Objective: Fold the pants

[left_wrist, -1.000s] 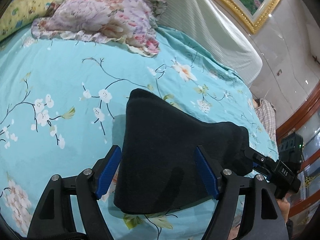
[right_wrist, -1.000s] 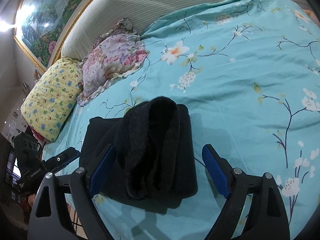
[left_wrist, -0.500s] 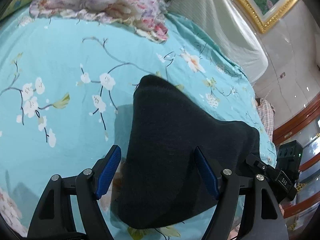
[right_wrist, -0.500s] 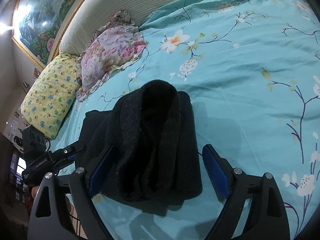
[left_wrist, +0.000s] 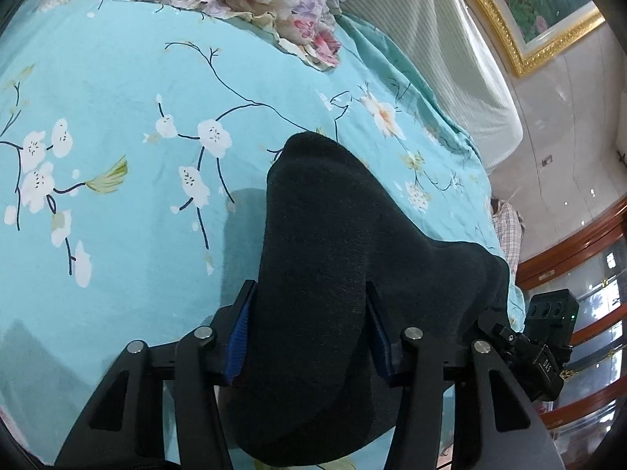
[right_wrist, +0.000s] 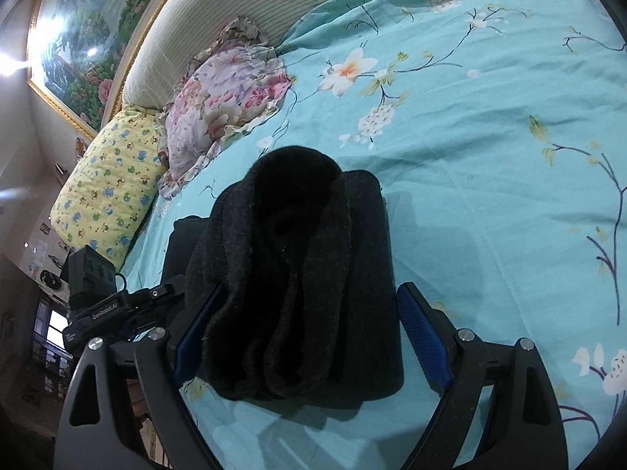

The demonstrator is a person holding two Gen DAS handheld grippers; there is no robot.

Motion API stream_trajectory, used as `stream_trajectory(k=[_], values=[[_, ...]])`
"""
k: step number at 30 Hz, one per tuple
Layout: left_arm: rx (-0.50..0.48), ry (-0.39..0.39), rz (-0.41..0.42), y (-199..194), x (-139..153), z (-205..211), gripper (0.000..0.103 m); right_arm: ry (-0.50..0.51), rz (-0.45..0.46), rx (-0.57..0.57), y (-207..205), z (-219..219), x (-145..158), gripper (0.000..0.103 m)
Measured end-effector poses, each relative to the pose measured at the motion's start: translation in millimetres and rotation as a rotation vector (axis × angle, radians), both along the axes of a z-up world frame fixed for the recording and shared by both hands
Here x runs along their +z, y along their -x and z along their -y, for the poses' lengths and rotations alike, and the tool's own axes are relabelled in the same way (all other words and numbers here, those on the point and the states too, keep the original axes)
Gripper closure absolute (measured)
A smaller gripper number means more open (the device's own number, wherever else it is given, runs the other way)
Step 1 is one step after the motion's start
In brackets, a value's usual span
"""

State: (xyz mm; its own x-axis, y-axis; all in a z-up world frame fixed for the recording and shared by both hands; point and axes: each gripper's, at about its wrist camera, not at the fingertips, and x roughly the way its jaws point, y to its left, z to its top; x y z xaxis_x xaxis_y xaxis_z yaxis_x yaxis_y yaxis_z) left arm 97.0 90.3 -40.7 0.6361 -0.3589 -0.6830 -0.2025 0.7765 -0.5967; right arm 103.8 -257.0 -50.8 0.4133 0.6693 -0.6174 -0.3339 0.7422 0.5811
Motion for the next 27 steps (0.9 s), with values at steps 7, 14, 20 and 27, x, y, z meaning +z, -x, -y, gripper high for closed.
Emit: stream_trajectory(k=[7,14,20,27], values=[[-0.007,0.03,0.025,3,2,-1,0.065,0.0,-0.005,0.038,0,-5,-2,0.035],[-0.007,0.059,0.065,10,17,-8,0.07,0.006,0.037,0.058,5,-11,12,0.047],[0.02,0.047,0.111,24,39,-22,0.071,-0.004,0.074,0.086,6,-23,30,0.051],[0.096,0.025,0.147,44,56,-58,0.071,-0.026,0.095,0.161,-1,-65,40,0.052]])
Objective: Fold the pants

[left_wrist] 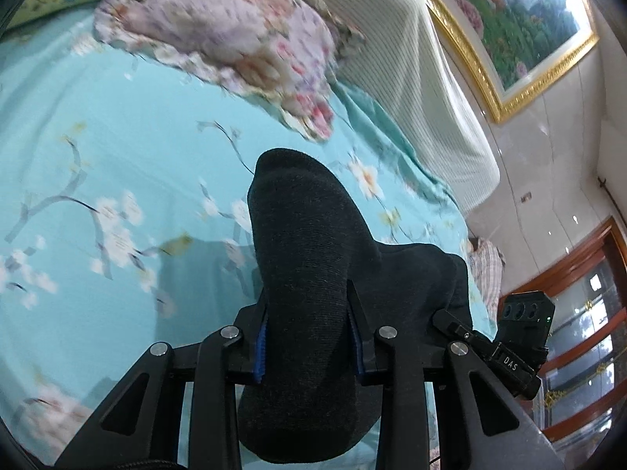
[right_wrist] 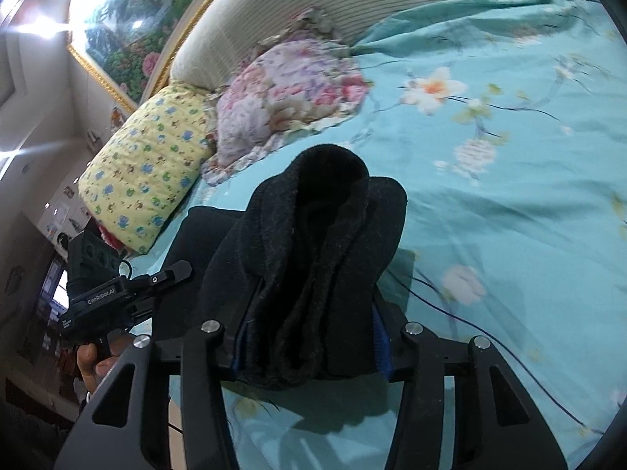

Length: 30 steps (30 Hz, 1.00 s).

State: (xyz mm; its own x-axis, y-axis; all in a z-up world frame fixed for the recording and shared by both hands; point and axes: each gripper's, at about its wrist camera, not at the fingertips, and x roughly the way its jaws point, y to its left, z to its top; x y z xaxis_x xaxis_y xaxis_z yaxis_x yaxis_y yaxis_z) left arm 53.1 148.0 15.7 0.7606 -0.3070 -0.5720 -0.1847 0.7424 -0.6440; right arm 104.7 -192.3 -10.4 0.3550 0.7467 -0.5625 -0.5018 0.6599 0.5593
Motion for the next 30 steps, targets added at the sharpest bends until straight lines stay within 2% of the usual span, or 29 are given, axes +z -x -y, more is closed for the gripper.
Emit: stream_trajectory(k=[7,16,24,30], values=[[0.092,-0.037,0.012,9,15,-50,0.071,-0.032,0.021,0.067,-22,-53,11,0.053],[0.175,-0.091,-0.006,5,18,-105,0.071,-0.052,0.014,0.143,-51,-123,6,0.053],[0.21,-0.113,-0.052,-7,-1,-123,0.071,-0.017,0.005,0.172,-70,-156,-4,0.053],[0.215,-0.109,-0.084,-10,-19,-126,0.068,0.006,-0.007,0.165,-77,-159,-16,0.048]])
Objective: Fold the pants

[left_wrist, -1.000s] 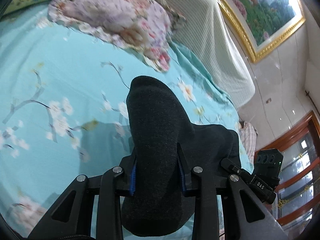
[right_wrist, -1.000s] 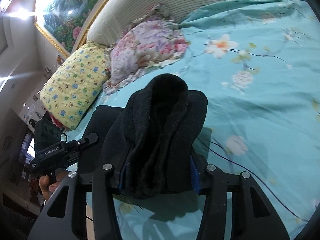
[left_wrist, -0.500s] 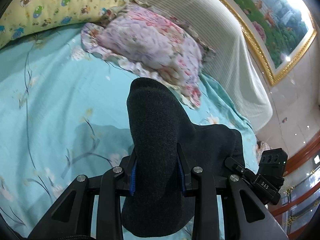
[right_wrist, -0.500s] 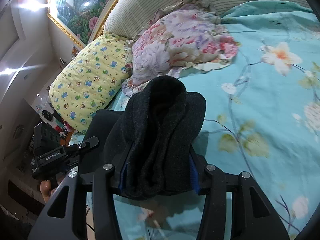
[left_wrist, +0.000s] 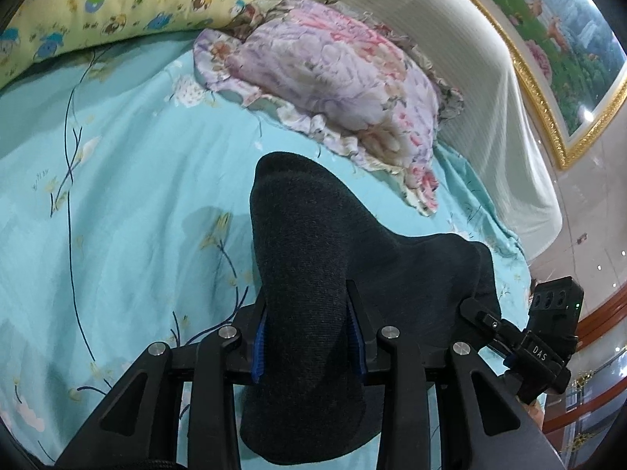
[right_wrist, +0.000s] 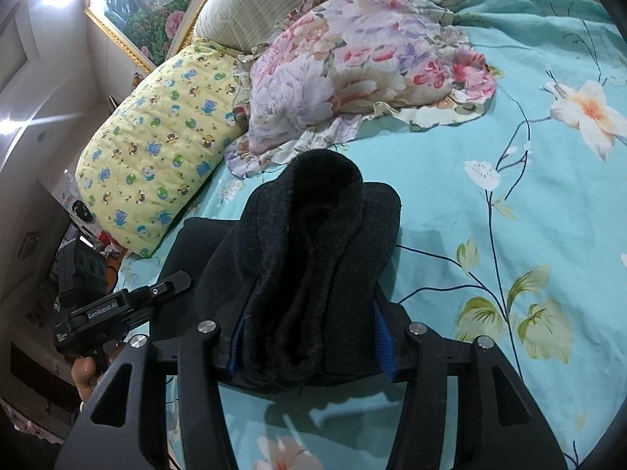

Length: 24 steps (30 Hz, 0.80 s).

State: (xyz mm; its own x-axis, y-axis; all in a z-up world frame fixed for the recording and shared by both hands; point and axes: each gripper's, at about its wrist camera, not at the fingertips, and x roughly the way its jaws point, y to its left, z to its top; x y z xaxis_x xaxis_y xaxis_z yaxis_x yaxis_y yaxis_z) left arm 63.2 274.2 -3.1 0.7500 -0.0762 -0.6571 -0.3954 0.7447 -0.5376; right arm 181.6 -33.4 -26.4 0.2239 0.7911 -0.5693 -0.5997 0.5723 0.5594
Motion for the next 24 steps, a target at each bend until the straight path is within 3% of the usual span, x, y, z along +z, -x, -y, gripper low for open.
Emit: stream_trajectory(k=[12,19,24], values=[[0.021,0.007,-0.023,2,-14,-2,0.046,0.03,-0.022,-0.021,-7,3,-20,0.03],[0.039,-0.015,-0.042,9,-15,0,0.033,0.062,0.003,-0.032,-3,4,-17,0.022],[0.049,-0.065,-0.055,14,-9,5,0.029,0.087,0.037,-0.052,0,7,-13,0.018]])
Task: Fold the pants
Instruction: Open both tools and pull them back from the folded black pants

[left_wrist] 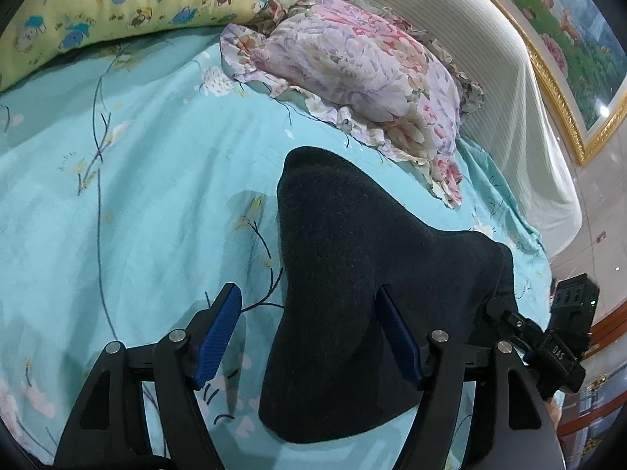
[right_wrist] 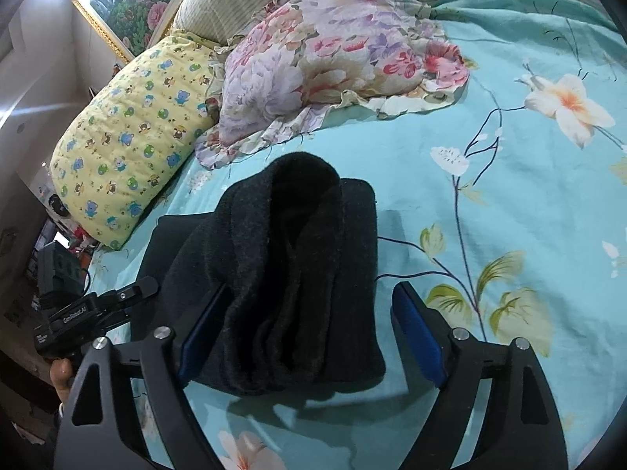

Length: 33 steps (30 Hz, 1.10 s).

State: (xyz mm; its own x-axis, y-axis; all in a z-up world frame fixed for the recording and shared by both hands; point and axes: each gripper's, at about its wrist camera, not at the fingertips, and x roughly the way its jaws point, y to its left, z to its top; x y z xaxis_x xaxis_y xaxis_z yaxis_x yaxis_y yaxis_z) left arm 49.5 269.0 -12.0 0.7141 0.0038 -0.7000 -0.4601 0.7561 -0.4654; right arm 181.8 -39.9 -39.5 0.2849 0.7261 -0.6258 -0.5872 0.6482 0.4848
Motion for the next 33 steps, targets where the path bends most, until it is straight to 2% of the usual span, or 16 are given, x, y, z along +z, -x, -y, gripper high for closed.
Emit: stream_trajectory(k=[6,10,19,26,33], values=[[0.009,-0.081,-0.019,5,11,12,0.024,0.011,0.044,-0.003,9,4,8,0.016],[0.0,-0.14,-0.022,9,21,23,0.023,0.053,0.128,-0.002,21,2,19,0.015],[-0.013,-0.252,-0.029,23,32,46,0.022,0.086,0.241,0.038,45,-3,34,0.011],[-0.017,-0.3,-0.045,34,34,62,0.021,0.093,0.327,0.056,69,-2,44,0.006],[-0.007,-0.346,-0.074,42,31,73,0.019,0.114,0.359,0.07,83,-1,42,0.004]])
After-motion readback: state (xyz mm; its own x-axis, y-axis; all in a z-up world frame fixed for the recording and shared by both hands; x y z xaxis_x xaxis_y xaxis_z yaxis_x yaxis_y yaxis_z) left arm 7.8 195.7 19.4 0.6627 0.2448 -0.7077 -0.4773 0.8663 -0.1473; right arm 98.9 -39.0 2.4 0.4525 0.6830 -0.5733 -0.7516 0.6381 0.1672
